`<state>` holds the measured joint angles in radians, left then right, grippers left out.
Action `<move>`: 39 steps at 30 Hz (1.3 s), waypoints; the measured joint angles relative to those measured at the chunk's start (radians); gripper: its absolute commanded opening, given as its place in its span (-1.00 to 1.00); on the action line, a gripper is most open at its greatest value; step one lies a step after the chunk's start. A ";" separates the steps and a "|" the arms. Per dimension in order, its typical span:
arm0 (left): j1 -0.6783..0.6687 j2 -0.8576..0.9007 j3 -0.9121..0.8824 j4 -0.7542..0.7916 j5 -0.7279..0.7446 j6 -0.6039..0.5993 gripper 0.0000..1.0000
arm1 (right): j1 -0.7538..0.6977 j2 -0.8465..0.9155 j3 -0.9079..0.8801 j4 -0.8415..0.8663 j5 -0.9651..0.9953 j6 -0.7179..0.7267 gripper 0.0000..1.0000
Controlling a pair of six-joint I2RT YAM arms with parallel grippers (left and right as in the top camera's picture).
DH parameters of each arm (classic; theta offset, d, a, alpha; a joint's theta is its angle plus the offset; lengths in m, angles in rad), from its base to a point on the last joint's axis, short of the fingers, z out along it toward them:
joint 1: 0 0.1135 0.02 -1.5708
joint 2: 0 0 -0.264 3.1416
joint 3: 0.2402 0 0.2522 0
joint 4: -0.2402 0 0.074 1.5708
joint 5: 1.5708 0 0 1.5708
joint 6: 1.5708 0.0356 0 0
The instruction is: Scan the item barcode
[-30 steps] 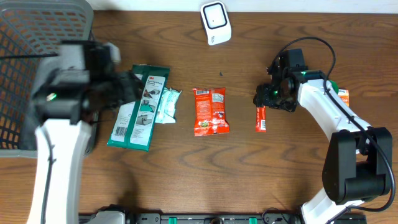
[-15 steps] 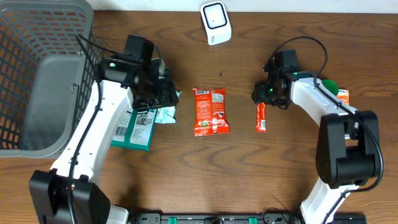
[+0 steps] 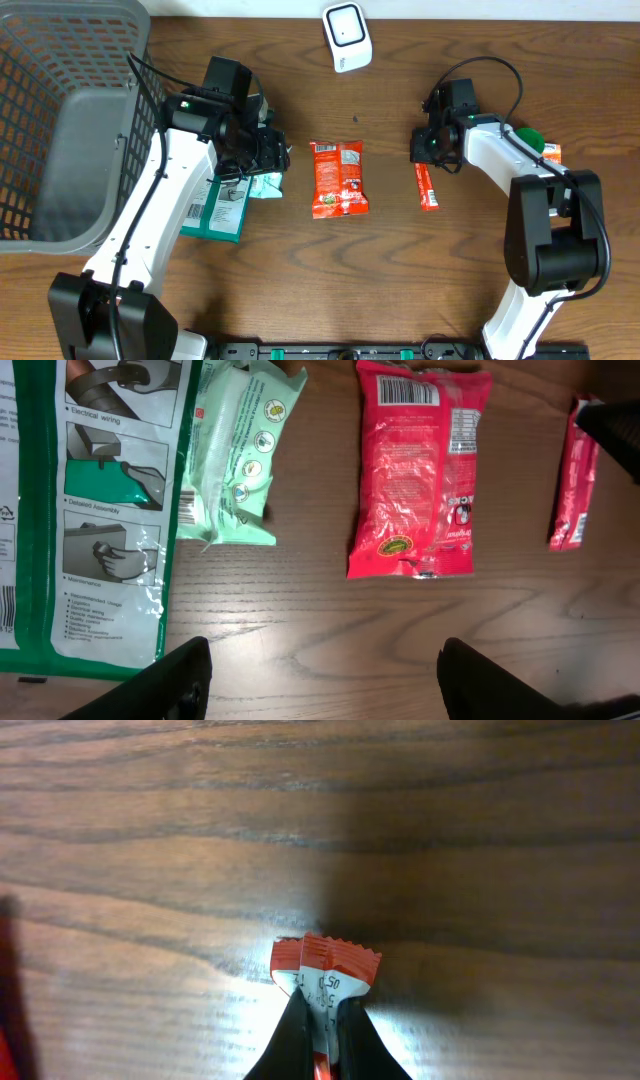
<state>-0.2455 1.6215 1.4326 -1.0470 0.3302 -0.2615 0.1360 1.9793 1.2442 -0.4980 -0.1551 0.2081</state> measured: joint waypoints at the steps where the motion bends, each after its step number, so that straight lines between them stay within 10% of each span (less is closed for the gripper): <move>1: 0.000 0.000 0.000 0.000 0.000 0.000 0.46 | 0.001 -0.011 0.000 -0.006 0.001 -0.004 -0.98; 14: 0.000 0.000 0.000 0.023 -0.016 0.000 0.52 | 0.106 -0.342 0.011 -0.132 0.219 -0.116 -0.98; 30: 0.000 0.000 0.000 0.049 -0.065 0.000 0.53 | 0.463 -0.030 0.002 0.005 1.147 -0.026 -0.98; 39: 0.000 0.000 0.000 0.064 -0.075 0.000 0.61 | 0.458 0.070 -0.006 -0.016 1.001 0.000 -0.98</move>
<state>-0.2455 1.6215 1.4326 -0.9825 0.2554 -0.2611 0.5938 2.0491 1.2377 -0.5137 0.8455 0.2085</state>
